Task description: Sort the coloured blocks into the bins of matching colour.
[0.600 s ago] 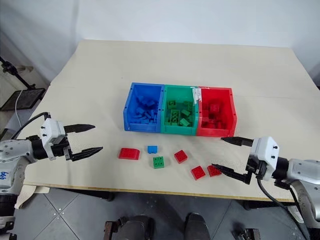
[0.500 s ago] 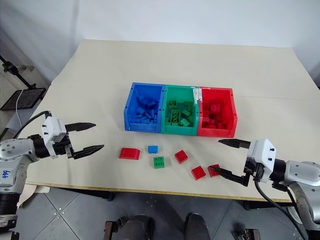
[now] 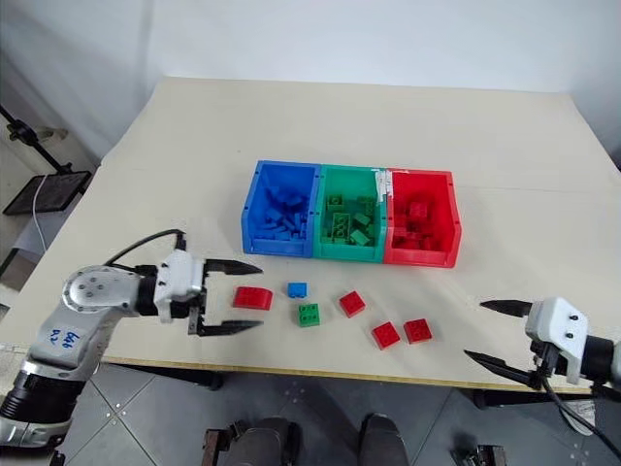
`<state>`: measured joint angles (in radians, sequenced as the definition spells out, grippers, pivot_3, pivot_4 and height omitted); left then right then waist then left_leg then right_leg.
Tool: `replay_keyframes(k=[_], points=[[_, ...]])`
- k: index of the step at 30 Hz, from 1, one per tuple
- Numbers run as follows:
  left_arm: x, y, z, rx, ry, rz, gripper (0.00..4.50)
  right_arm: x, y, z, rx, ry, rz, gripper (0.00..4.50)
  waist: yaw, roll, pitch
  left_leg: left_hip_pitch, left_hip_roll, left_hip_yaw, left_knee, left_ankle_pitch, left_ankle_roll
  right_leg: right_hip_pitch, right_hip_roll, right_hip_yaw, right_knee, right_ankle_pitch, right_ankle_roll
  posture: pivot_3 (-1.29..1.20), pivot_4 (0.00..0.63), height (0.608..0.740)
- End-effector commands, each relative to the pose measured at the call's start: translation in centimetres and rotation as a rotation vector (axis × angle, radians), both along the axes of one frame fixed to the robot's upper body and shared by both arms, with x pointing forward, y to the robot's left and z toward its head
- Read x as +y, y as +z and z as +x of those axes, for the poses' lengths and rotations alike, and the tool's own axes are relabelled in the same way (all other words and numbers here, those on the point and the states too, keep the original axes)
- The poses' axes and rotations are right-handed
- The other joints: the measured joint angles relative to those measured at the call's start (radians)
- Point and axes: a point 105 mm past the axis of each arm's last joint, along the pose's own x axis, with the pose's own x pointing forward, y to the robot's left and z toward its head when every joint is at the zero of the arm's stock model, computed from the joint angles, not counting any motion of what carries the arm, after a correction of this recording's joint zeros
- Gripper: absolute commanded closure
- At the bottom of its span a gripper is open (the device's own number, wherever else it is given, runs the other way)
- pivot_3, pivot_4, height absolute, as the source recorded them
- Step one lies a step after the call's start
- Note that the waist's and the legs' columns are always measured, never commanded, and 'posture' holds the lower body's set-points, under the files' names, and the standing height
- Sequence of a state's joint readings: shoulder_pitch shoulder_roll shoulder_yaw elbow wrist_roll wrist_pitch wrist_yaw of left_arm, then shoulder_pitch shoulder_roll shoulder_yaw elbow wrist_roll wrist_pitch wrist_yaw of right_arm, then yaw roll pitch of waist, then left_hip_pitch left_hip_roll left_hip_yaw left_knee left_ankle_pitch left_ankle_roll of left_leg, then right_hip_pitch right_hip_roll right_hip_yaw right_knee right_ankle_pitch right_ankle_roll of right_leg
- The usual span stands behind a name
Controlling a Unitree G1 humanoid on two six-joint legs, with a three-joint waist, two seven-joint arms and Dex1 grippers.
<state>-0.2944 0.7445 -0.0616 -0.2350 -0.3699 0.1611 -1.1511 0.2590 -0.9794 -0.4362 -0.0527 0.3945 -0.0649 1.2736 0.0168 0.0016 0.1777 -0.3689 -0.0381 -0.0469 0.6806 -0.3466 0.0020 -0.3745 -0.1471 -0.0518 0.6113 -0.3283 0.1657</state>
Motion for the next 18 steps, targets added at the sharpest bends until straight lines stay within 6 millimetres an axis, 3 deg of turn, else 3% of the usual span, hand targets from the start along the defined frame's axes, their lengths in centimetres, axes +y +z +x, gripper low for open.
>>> replay_keyframes(k=[1,3,7,12,16,18], points=[[-1.1,0.9,-0.5,-0.041,-0.038,-0.023,0.04,1.9,1.2,0.6,0.005,0.083,-0.027,0.00,-0.005,0.000,0.000,0.000,0.000,0.000,0.000,0.000,0.000,0.000,0.000,0.000,0.000,0.000,0.000,0.00,0.150,0.740],[-1.1,0.7,-0.4,-0.027,-0.031,-0.029,0.04,3.8,1.6,0.9,0.029,0.129,-0.005,0.00,-0.006,0.000,0.000,0.000,0.002,0.000,0.000,0.000,0.000,0.000,0.000,0.000,0.000,0.000,0.000,0.00,0.150,0.740],[0.6,-0.2,-0.4,-0.010,-0.004,0.001,0.04,5.9,0.7,2.0,0.165,0.160,-0.180,0.00,-0.003,0.001,0.000,-0.001,0.002,-0.001,0.001,0.000,0.000,0.000,-0.001,0.000,0.000,0.000,0.000,0.00,0.150,0.740],[2.9,-1.1,-0.2,0.019,0.041,0.046,0.04,7.3,-0.4,2.2,0.230,0.225,-0.269,0.00,0.008,0.000,0.000,-0.002,0.002,-0.003,0.001,0.000,0.000,0.000,-0.001,-0.001,-0.002,0.000,0.000,0.00,0.150,0.740],[3.3,-1.4,0.0,0.013,0.053,0.055,0.04,7.4,-1.5,2.7,0.236,0.230,-0.307,0.00,0.011,0.000,0.000,-0.004,-0.001,-0.004,0.001,0.000,0.001,0.000,-0.003,-0.001,-0.003,0.000,0.000,0.00,0.150,0.740],[3.1,-1.1,-0.2,0.015,0.048,0.041,0.00,7.8,-1.6,2.8,0.229,0.236,-0.291,0.40,0.007,0.000,0.000,-0.004,-0.001,-0.004,0.001,-0.001,0.001,0.000,-0.003,-0.001,-0.003,0.000,0.000,0.00,0.150,0.740]])
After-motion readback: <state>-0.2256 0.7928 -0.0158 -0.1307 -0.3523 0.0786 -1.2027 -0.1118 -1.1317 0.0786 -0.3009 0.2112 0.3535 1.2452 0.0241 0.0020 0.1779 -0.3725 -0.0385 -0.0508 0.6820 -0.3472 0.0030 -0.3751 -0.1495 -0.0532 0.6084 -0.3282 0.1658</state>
